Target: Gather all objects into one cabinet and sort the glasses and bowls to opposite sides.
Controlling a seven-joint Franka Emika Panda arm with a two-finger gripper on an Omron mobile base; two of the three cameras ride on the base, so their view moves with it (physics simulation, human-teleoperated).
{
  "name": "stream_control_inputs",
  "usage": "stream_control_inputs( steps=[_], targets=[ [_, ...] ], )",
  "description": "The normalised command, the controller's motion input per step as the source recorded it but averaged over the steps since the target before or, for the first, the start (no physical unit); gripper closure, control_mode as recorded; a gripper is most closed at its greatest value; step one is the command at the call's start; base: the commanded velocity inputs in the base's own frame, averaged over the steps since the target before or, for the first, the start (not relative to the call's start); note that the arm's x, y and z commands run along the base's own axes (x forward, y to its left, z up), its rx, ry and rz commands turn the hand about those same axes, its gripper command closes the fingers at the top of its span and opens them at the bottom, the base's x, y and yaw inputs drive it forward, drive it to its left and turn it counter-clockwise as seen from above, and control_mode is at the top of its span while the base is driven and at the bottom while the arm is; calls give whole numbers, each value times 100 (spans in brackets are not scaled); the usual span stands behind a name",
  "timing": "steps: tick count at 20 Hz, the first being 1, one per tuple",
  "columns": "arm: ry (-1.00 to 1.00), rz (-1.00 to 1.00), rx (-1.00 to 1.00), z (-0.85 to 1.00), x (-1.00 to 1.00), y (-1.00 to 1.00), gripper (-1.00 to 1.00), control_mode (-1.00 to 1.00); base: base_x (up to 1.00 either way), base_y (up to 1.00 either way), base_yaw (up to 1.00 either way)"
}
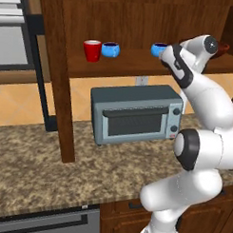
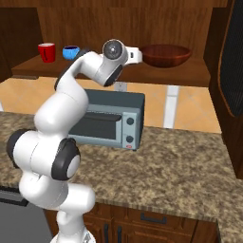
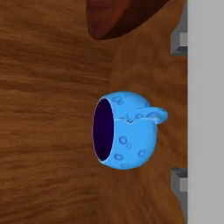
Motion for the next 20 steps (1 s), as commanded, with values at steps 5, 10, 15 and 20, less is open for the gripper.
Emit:
stream_control_inputs(
  steps=[5,10,15,20],
  targets=[
    [0,11,0,-3,29,-1,-100,-100,0,0,0],
    [0,9,0,-5,22,0,-100,-100,0,0,0],
    [0,4,0,-7,1,0,-100,-100,0,0,0],
    [0,0,0,-2,11,0,-100,-100,0,0,0]
  ],
)
